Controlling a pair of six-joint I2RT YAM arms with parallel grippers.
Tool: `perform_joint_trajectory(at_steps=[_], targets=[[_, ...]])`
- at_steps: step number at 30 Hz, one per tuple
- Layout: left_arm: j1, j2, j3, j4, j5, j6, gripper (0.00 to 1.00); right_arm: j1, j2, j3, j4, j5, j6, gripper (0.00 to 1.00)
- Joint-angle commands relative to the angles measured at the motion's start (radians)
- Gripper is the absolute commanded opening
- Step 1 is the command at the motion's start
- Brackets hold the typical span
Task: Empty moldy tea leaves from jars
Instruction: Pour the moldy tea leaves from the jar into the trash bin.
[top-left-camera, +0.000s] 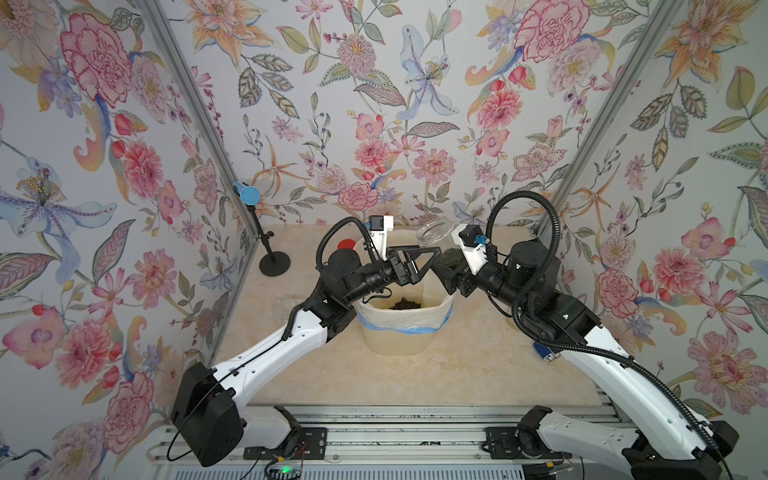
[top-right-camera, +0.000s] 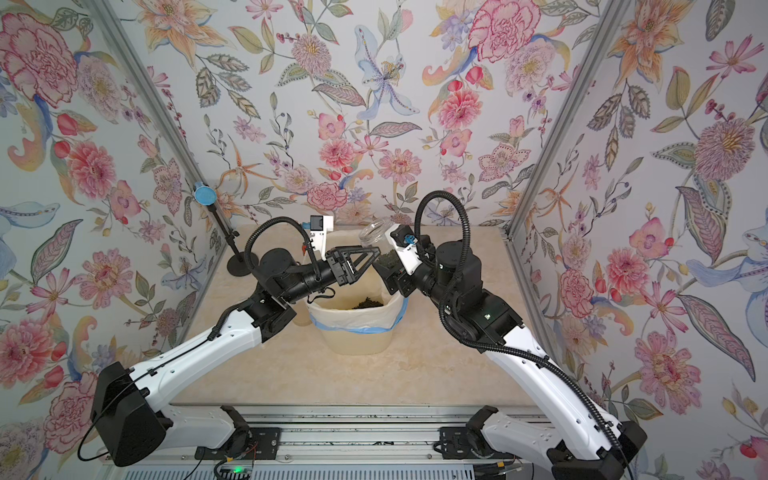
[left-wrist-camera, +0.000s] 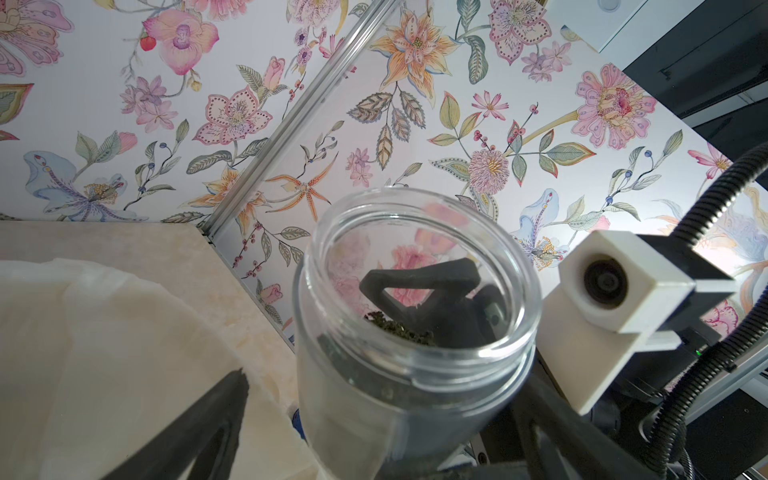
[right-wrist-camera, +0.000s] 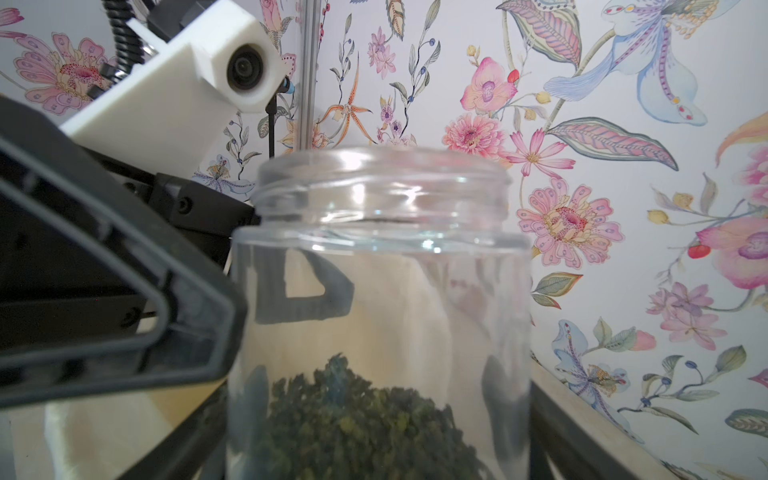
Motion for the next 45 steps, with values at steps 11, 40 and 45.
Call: perform_joint_trajectory(at_steps=[11,40,45], targets=[[-0.004,0.072,0.055,0.11,0.039,0.037,1.0,-0.018,-0.042,-0.024,0.125,-0.08,0.066,0.44],[-0.005,0.158,0.086,0.248,0.098,-0.019,0.62,-0.018,-0.059,-0.058,0.15,-0.133,0.096,0.55],[0.012,0.137,0.053,0.289,0.076,-0.068,0.61,-0.044,-0.084,-0.087,0.165,-0.107,0.104,0.92]])
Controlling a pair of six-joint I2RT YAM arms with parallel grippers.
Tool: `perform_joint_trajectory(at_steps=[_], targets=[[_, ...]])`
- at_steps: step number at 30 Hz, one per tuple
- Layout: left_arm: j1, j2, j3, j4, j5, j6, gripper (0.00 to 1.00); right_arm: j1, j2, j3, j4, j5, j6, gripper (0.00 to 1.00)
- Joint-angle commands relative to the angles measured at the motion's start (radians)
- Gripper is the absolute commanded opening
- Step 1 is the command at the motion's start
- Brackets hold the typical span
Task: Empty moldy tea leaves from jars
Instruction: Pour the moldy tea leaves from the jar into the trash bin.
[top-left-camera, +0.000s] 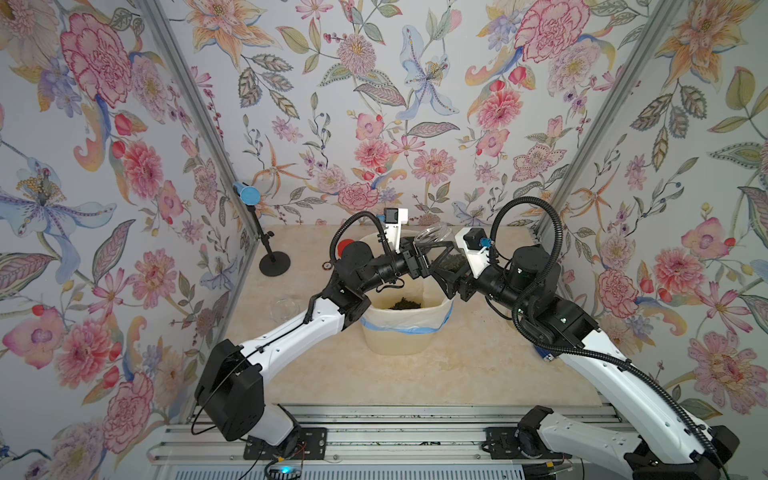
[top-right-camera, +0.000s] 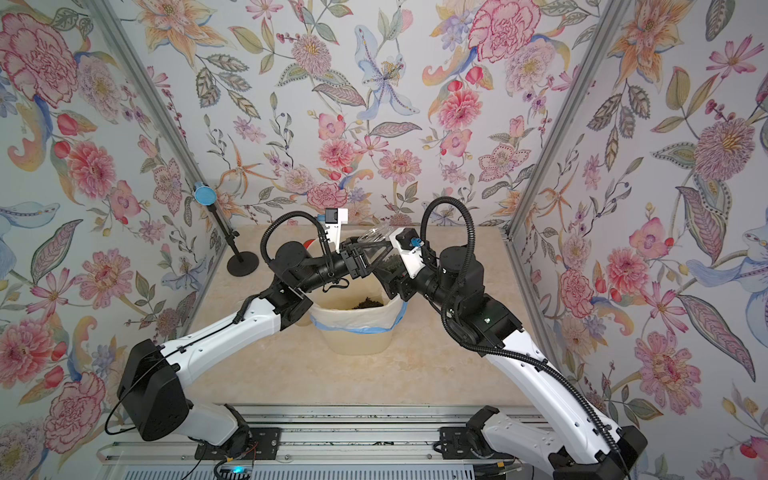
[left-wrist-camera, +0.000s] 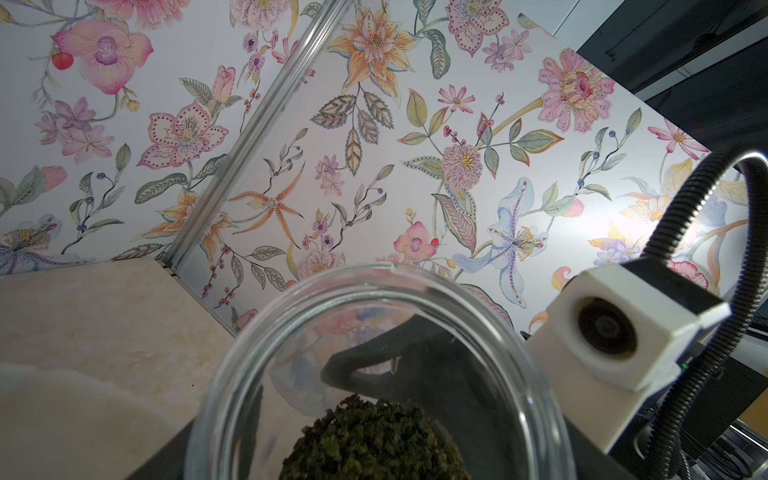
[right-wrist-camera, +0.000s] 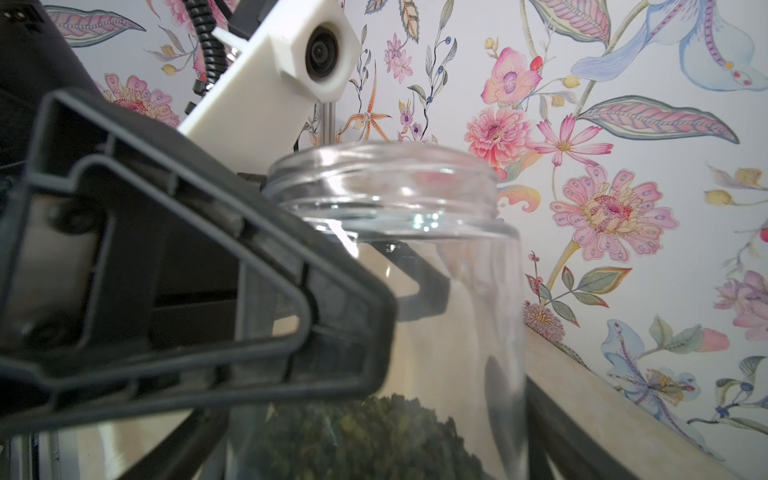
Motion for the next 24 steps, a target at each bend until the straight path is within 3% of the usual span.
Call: perform_joint_trajectory(at_steps=[1,2,7,14,16,24], targets=[[0.019,-0.022,-0.028,0.107,-0.014,-0.068,0.6,-0.028,-0.05,-0.008,0.093,-0.021,0.015,0.96],[0.024,-0.024,-0.034,0.116,-0.017,-0.091,0.6,-0.031,-0.053,-0.014,0.094,-0.034,0.012,1.0],[0.033,-0.021,-0.058,0.188,-0.015,-0.195,0.6,-0.055,-0.06,-0.043,0.113,-0.127,0.017,1.0],[0.036,-0.039,-0.087,0.267,-0.062,-0.317,0.6,-0.118,-0.158,-0.235,0.407,-0.227,0.072,1.0],[0.042,-0.044,-0.093,0.293,-0.076,-0.359,0.61,-0.119,-0.199,-0.307,0.529,-0.2,0.093,1.0],[0.065,-0.041,-0.071,0.234,-0.088,-0.486,0.61,-0.103,-0.242,-0.358,0.573,-0.193,-0.008,1.0]])
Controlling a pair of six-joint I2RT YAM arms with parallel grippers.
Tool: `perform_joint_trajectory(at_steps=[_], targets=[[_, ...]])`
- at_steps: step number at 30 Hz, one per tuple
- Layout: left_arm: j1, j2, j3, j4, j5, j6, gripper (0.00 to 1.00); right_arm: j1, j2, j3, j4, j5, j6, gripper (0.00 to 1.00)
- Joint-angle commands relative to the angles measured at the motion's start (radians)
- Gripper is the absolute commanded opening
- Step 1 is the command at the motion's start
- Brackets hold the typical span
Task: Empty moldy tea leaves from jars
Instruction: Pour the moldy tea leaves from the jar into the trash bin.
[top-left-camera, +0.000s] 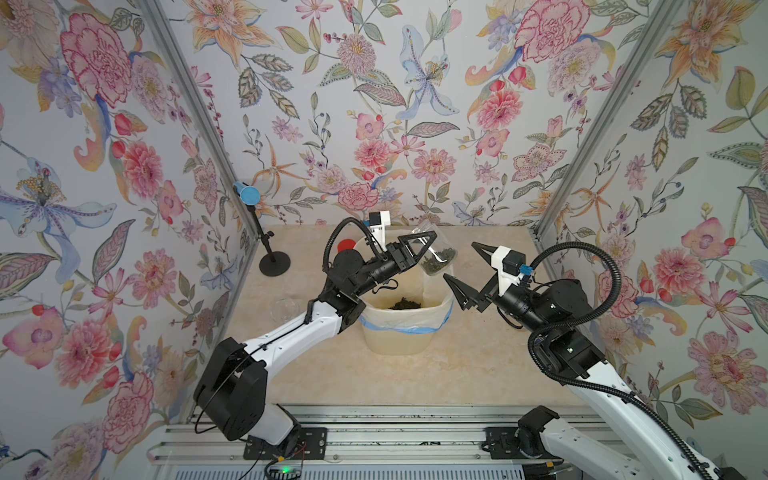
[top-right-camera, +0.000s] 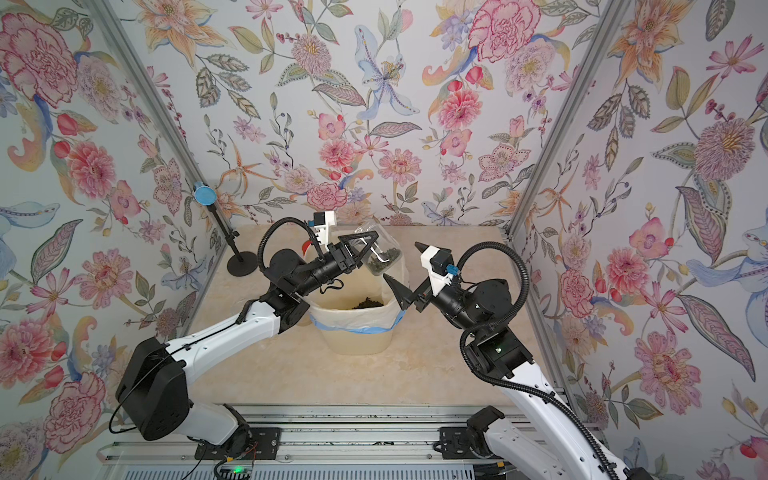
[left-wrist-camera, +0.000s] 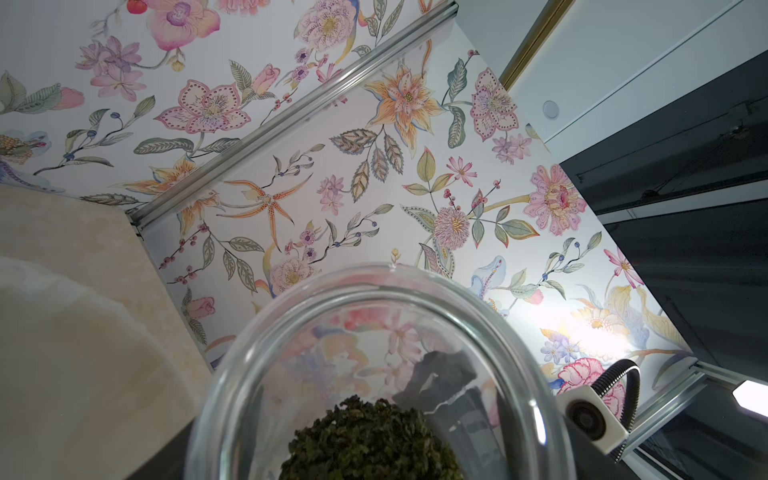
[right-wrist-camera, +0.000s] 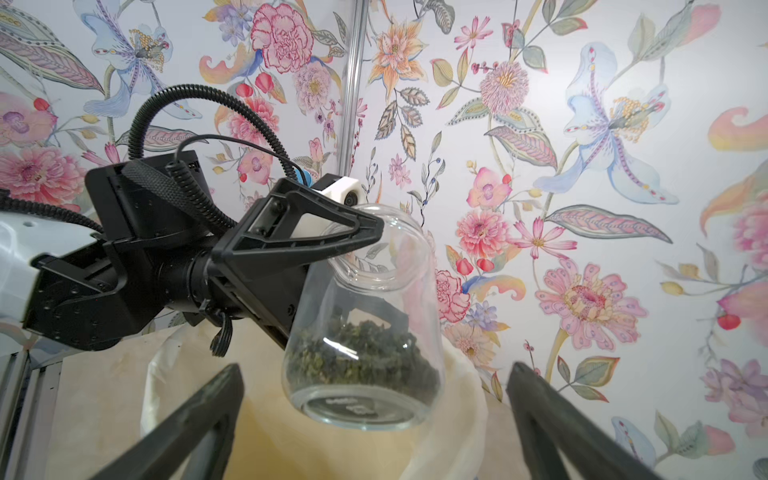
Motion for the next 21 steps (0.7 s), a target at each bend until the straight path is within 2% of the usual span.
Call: perform_joint_trajectory(at_steps=[1,11,21], targets=[[0.011,-0.033,0.029,0.1,-0.022,-0.121,0.61,0.013,-0.015,-0.025,0.094,0.003,-0.054,1.0],[0.0,0.009,0.032,0.204,-0.013,-0.266,0.61,0.067,0.044,-0.019,0.136,0.101,-0.143,1.0],[-0.003,0.018,0.023,0.21,-0.015,-0.292,0.61,0.077,0.128,0.034,0.123,0.118,-0.153,1.0]])
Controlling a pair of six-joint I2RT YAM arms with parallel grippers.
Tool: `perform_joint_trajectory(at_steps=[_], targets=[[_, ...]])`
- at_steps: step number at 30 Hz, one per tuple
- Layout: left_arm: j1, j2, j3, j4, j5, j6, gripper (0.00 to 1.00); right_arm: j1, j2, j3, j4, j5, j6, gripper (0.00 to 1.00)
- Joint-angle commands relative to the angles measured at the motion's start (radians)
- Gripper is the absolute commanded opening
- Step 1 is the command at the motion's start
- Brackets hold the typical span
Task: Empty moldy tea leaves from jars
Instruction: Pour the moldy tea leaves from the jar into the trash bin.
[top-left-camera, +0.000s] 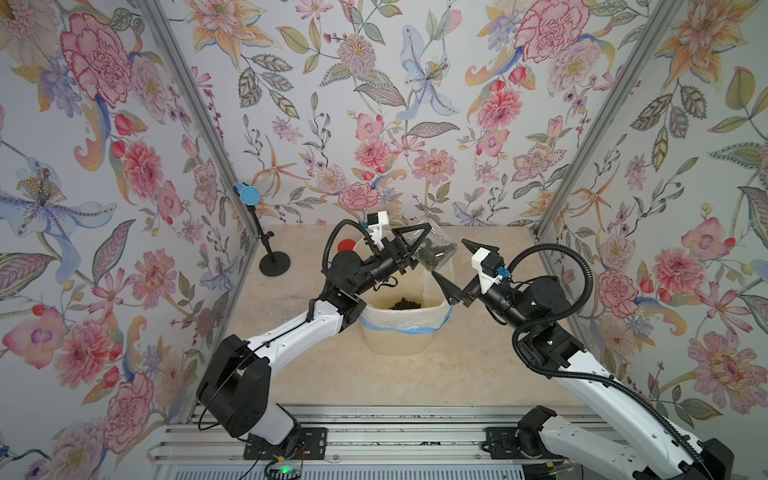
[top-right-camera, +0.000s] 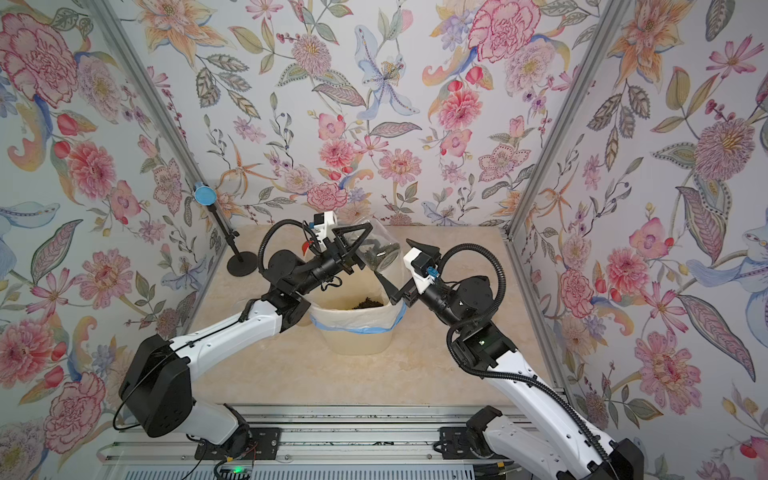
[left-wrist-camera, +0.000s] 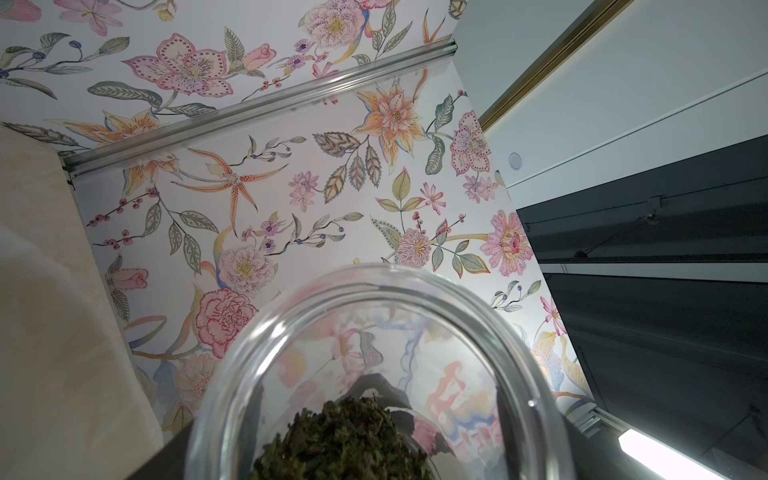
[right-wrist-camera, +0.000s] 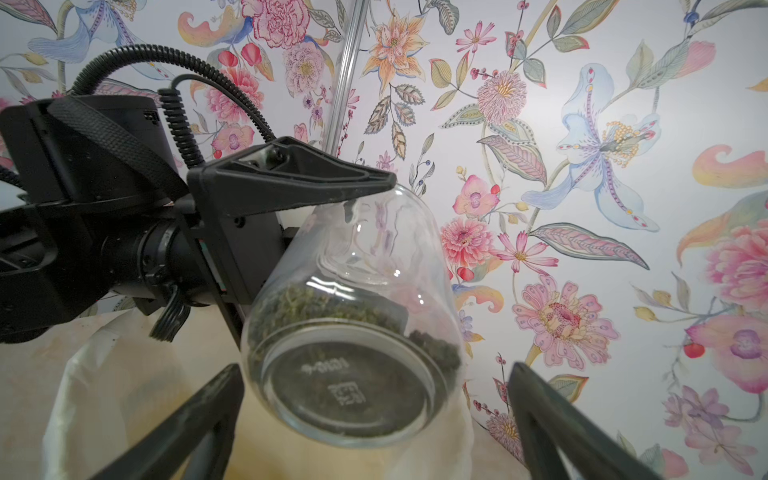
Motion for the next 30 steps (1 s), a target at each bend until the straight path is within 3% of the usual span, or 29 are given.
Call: perform_joint_trajectory(at_steps=[1,30], targets=[[-0.007,0.002,0.022,0.132,-0.011,-0.044,0.61,0.01,0.012,0.043,0.037,0.016,-0.02,1.0],[-0.031,0.026,0.031,0.144,-0.011,-0.066,0.62,0.123,0.145,0.171,-0.073,0.239,-0.146,0.96]])
